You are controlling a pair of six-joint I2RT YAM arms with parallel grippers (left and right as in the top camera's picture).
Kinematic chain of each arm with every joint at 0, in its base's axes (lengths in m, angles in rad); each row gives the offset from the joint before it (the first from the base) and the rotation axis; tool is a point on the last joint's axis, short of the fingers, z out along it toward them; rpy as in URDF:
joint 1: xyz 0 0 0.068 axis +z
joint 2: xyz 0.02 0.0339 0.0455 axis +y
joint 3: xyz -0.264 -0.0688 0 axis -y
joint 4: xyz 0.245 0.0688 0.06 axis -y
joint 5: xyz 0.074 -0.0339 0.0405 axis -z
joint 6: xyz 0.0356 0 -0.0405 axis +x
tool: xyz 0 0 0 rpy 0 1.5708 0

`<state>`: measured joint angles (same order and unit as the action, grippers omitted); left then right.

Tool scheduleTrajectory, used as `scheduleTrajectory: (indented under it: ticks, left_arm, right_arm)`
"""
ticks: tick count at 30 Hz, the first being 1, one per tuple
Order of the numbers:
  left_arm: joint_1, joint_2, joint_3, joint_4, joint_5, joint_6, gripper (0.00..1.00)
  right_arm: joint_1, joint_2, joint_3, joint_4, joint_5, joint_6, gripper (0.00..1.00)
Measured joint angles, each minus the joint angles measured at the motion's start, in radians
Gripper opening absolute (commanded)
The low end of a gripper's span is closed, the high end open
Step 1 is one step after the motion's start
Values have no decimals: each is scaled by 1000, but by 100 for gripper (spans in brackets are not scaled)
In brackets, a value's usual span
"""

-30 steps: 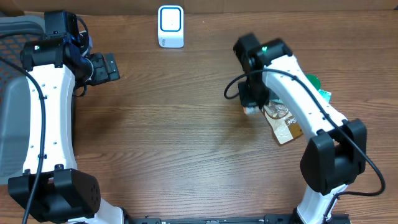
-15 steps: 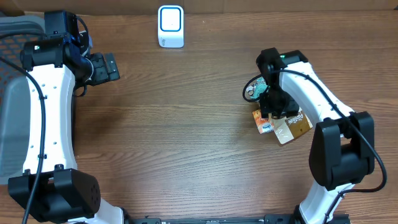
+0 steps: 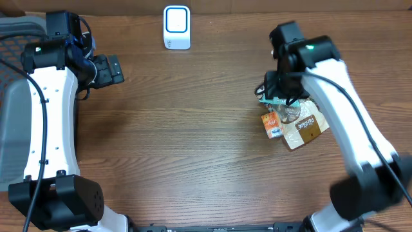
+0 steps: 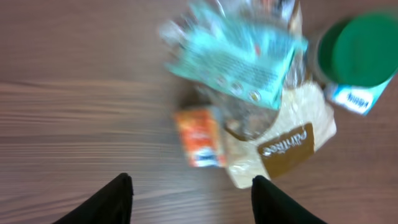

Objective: Scan the item barcode
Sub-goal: 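Release the orange box and retract the right arm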

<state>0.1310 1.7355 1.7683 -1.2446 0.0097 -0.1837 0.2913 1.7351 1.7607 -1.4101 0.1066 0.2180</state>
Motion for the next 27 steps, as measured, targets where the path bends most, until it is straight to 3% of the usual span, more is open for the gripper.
scheduleTrajectory:
  ticks: [2,4,5,16,27]
  left_arm:
    - [0,0,0,0,0,0,100]
    - [0,0,0,0,0,0,100]
    - [0,0,0,0,0,0,99]
    - [0,0,0,0,0,0,99]
    - [0,0,0,0,0,0,100]
  right_arm:
    - [11,-109,34,-2,-17,17,70]
    - [10,-201,48,-8,-27,28,87]
    - [10,-254,50,-17,-29,35,100]
    - [10,-552,51,-94,-48,43,100]
    - [10,-587,51,-80,-46,43,100]
